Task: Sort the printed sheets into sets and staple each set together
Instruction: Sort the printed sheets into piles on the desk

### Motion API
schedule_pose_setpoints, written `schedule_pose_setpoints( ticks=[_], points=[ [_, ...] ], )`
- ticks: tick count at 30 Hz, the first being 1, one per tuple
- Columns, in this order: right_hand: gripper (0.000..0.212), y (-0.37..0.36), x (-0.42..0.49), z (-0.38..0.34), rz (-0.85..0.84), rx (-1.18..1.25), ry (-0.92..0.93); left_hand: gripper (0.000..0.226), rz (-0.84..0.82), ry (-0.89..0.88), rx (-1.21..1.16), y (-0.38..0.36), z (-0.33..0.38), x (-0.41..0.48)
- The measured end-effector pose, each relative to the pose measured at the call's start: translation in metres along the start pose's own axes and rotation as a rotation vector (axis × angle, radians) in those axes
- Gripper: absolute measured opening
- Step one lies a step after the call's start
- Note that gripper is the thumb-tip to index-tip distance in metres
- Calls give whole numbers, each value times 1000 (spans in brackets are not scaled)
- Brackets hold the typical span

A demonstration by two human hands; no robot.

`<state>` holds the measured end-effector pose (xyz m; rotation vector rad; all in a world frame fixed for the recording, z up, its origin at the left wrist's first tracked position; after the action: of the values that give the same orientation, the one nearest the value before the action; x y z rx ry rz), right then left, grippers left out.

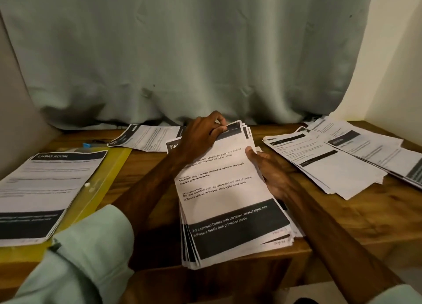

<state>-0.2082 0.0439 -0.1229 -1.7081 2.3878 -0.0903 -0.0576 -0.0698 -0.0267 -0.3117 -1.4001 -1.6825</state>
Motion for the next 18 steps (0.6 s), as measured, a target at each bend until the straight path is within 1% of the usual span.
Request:
schedule_pose_setpoints(
  ticks=[3, 6, 11, 13, 16, 18],
  points=[
    [38, 3, 10, 4, 51, -58, -2, 12, 81, -16, -19, -2, -11, -2],
    [35, 6, 17, 6, 87, -145, 11, 14, 151, -86, 70, -4, -21, -7],
    [30, 8, 22, 8, 155, -267, 68, 30, 133, -198, 248, -12, -14, -15],
    [28, 9, 24, 9, 181, -303, 103, 25, 173, -215, 276, -12, -13, -20],
    [26, 11, 25, 11, 209, -311, 127, 6, 255, -244, 328, -11, -14, -29],
    [25, 10, 25, 11, 209, -324, 134, 7, 288, -309, 419, -13, -11, -32]
  ],
)
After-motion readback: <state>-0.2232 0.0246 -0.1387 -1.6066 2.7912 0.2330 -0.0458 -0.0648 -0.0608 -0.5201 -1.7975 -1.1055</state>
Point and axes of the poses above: each hand's wrist, its own x-axis towards the middle knuckle, its own y-axis out of the back of the hand, z = x × y, the point moved 6 cm from there along x, towards the middle knuckle, and after that the axes turned 1 degree about -y, right-handed, at the moved point
